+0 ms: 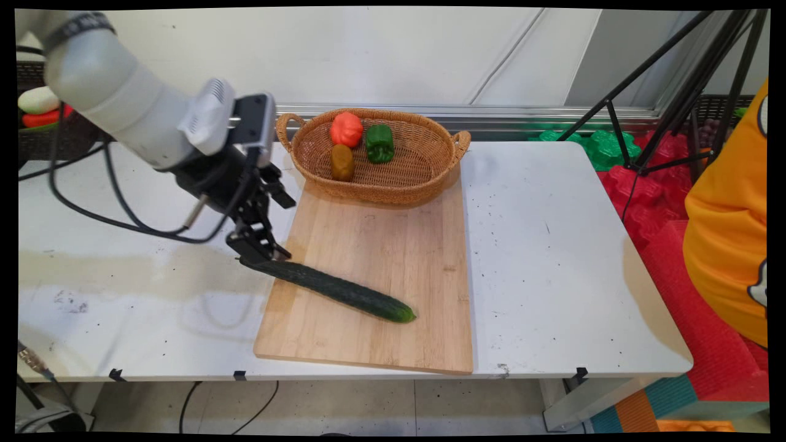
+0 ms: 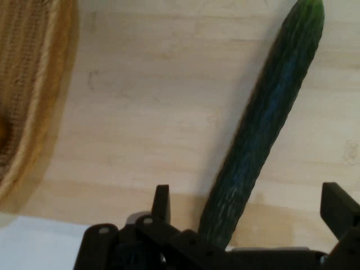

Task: Pick up the cucumber from the cutting board

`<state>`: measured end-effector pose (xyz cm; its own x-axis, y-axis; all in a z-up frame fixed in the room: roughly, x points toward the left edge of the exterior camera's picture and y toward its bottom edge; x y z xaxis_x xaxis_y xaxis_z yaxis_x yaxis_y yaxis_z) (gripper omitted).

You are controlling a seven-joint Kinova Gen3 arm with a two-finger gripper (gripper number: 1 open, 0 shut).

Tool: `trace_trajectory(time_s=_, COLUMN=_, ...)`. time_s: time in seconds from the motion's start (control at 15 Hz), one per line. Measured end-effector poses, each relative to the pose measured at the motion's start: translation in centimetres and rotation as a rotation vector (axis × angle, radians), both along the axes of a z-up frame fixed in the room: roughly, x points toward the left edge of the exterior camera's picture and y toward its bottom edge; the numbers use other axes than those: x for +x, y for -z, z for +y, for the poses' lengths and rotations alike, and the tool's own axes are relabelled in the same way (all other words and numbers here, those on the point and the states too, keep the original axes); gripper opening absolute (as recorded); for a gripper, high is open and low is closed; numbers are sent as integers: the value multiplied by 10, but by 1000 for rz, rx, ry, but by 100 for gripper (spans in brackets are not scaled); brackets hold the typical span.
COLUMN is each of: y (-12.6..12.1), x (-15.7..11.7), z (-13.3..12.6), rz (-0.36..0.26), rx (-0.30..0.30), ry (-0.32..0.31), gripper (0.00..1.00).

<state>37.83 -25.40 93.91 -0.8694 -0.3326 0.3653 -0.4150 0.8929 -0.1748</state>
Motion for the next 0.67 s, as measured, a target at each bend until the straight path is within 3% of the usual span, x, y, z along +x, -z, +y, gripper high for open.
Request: trace_trajectory(time_s=0.67, y=66, x=-43, z=-26, rz=-76, rx=9, ry=175, gripper=100)
